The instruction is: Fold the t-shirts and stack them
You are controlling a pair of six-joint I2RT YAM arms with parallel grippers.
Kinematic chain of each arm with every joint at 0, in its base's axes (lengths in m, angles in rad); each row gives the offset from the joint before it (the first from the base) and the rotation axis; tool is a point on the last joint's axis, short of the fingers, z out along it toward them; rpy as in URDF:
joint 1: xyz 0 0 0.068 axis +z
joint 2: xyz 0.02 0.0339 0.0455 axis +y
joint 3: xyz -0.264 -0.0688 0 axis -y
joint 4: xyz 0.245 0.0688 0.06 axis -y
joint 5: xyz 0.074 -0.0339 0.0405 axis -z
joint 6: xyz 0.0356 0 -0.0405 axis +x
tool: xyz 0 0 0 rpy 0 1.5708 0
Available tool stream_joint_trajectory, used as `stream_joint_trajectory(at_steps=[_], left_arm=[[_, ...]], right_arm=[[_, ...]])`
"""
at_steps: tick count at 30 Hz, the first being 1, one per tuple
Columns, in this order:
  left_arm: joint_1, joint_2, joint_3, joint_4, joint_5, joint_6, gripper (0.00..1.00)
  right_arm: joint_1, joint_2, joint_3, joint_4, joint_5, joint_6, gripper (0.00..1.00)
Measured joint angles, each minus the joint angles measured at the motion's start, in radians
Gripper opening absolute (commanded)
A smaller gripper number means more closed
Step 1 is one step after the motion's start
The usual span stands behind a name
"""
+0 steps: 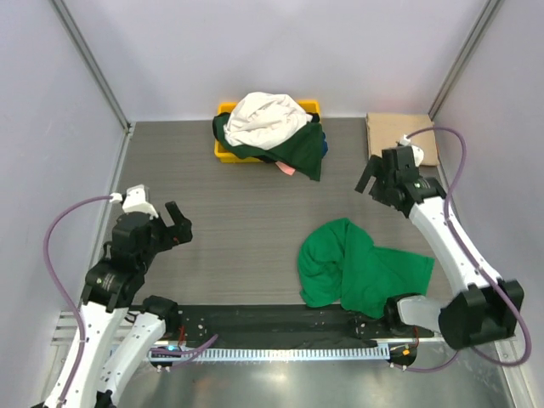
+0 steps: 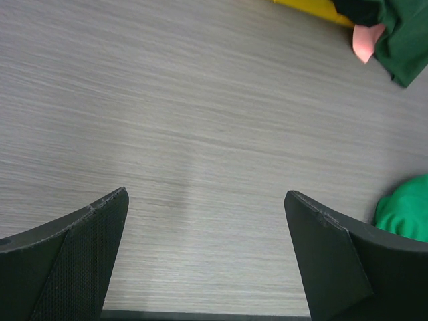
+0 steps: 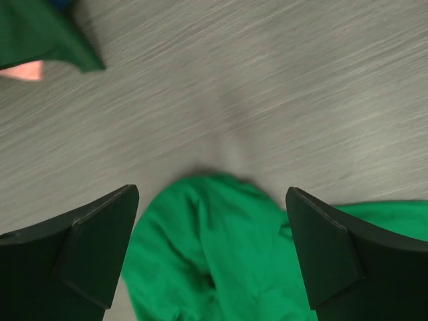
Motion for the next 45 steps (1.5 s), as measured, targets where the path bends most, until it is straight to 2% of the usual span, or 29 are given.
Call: stream_joint_trajectory(at_steps=[3,6,10,13,17,24,27,29,30,32,33,34,36,40,44,45], left_arm=[[0.000,0.056,0.003,0.001,0.025,-0.004,1.00],[0.000,0.159,0.030,0.017,0.047,-0.019,1.00],[0.000,0.435,0.138,0.079,0.063,-0.023,1.00],[0.000,0.673,0.277,0.153,0.043,-0.001,0.93],[0.016,1.077,0.607,0.204,0.015,0.037,0.91],[0.078,1.724,1.262,0.152,-0.005,0.055,0.80],[0.096,1.920,1.452,0.084,-0.011,0.052,0.67],[0.103,1.981,1.485,0.058,-0.009,0.048,0.61],[0.104,1.997,1.485,0.048,0.004,0.041,0.48],[0.102,2.004,1.464,0.057,0.023,0.021,0.32],[0.097,2.001,1.454,0.070,0.027,0.014,0.06],[0.093,1.995,1.441,0.084,0.032,0.006,0.00],[0.097,1.969,1.405,0.075,0.109,0.050,0.00],[0.107,1.911,1.308,0.099,0.152,0.013,0.00],[0.151,1.778,1.091,0.147,0.190,-0.068,0.00],[0.183,1.718,0.996,0.168,0.211,-0.097,0.00]], right_arm=[[0.009,-0.131,-0.060,-0.039,-0.063,0.012,0.95],[0.034,-0.239,-0.084,0.003,-0.127,0.035,0.95],[0.117,-0.306,-0.188,0.073,-0.171,0.072,0.95],[0.208,-0.308,-0.261,0.077,-0.182,0.099,0.96],[0.288,-0.324,-0.311,0.076,-0.205,0.118,0.95],[0.295,-0.422,-0.320,0.079,-0.225,0.114,0.96],[0.296,-0.430,-0.320,0.076,-0.233,0.101,0.96],[0.296,-0.433,-0.320,0.067,-0.233,0.093,0.96],[0.296,-0.435,-0.320,0.062,-0.233,0.090,0.97],[0.296,-0.442,-0.320,0.059,-0.232,0.082,0.97],[0.296,-0.446,-0.320,0.058,-0.232,0.078,0.97],[0.296,-0.449,-0.320,0.055,-0.232,0.074,0.97],[0.296,-0.454,-0.320,0.052,-0.232,0.069,0.97],[0.296,-0.463,-0.320,0.041,-0.233,0.067,0.97],[0.296,-0.493,-0.322,0.028,-0.236,0.071,0.96],[0.296,-0.503,-0.323,0.026,-0.237,0.072,0.96]])
